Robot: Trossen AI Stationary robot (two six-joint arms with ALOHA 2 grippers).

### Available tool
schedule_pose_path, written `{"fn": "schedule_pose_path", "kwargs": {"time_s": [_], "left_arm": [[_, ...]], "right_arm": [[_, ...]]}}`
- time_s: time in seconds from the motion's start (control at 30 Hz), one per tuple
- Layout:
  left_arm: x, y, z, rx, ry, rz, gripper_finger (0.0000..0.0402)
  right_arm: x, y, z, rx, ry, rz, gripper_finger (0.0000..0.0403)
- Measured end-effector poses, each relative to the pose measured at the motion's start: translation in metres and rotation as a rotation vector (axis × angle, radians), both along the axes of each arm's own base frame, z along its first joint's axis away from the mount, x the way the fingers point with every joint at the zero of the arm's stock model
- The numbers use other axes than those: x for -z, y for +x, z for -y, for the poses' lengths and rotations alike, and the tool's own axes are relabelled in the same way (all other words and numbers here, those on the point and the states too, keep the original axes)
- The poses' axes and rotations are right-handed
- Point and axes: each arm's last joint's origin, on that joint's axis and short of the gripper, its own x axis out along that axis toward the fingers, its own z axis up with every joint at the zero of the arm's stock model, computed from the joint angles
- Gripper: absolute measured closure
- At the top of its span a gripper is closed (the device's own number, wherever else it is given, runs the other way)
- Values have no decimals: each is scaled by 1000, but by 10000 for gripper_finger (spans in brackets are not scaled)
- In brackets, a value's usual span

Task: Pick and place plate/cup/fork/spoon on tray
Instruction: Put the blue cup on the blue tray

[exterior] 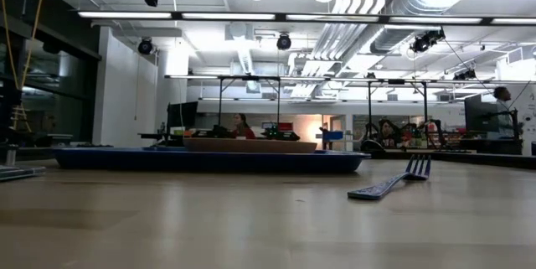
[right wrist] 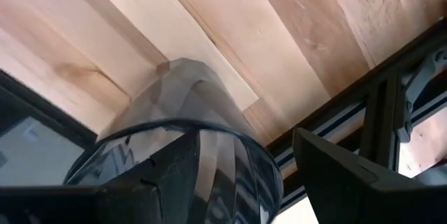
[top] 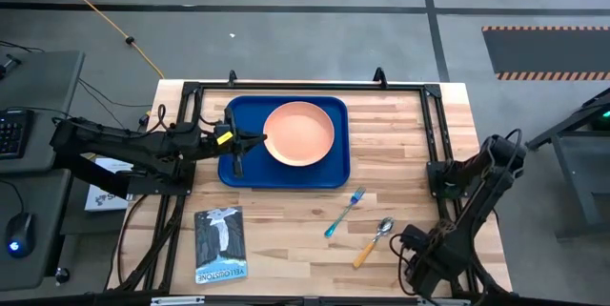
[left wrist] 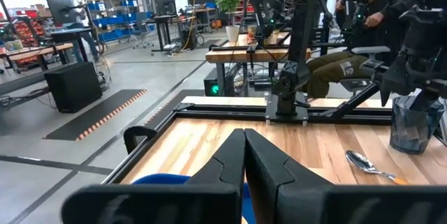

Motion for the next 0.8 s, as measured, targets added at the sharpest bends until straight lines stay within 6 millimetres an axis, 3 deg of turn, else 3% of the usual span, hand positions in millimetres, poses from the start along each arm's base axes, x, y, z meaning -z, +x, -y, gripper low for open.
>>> {"fn": "schedule_pose_path", "kwargs": {"time_s": [0.3,0.4,0.6,0.8], "left_arm": [[0,0,0,0,0,0,401],[0,0,0,0,-1,0,401],[-1,0,0,0,-23,11,401],[-1,0,0,-1,-21,13,401]], "right_arm": [[9,0,-1,-18,-47,-47,195],[8,-1,1,-25,-57,-62,238],[6,4,6,-119,-31,-75,382],[-5,19,21,-171,-13,-69,385]]}}
